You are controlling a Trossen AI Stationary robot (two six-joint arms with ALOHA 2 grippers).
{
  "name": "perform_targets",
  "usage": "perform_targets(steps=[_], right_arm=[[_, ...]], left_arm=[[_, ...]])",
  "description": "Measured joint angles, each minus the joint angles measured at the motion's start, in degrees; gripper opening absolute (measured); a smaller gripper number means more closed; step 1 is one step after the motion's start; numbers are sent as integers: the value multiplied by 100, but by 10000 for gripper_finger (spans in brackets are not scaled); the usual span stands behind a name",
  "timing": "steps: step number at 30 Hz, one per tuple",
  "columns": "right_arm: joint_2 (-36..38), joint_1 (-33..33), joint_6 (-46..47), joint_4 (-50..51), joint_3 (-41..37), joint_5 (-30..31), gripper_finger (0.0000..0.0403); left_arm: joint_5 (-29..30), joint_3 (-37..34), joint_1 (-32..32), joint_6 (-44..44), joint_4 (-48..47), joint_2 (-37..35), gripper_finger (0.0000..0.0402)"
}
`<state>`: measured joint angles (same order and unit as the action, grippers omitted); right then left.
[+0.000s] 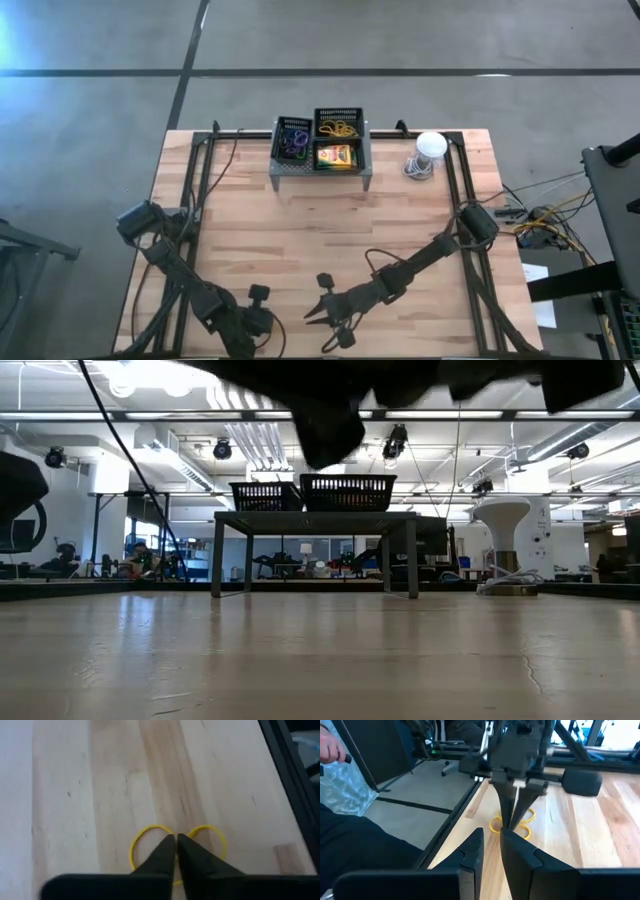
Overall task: Pick & Place Office Desk Supplies
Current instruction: Put the yellow rubber band into the top black bin on the shelf
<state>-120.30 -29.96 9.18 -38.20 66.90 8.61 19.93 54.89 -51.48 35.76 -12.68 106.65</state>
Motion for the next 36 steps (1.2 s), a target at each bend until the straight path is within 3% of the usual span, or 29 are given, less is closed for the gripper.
perform_targets(steps=[6, 13, 20, 29, 36], right_arm=[[837, -15, -194, 133, -277, 81, 60], [2252, -118, -332, 207, -1365, 1109, 49], [2945, -356, 406, 220, -2544, 1817, 43], [2399, -420, 1141, -194, -3048, 1815, 51], [1510, -236, 890, -974, -2515, 1822, 116]], left_arm=[[137, 126, 15, 542, 25, 2, 3], [1241, 504, 33, 609, 28, -95, 1], [2606, 689, 194, 609, 90, -370, 1], [2875, 713, 708, 104, 677, -502, 0], [2821, 713, 961, -643, 1101, -534, 0]])
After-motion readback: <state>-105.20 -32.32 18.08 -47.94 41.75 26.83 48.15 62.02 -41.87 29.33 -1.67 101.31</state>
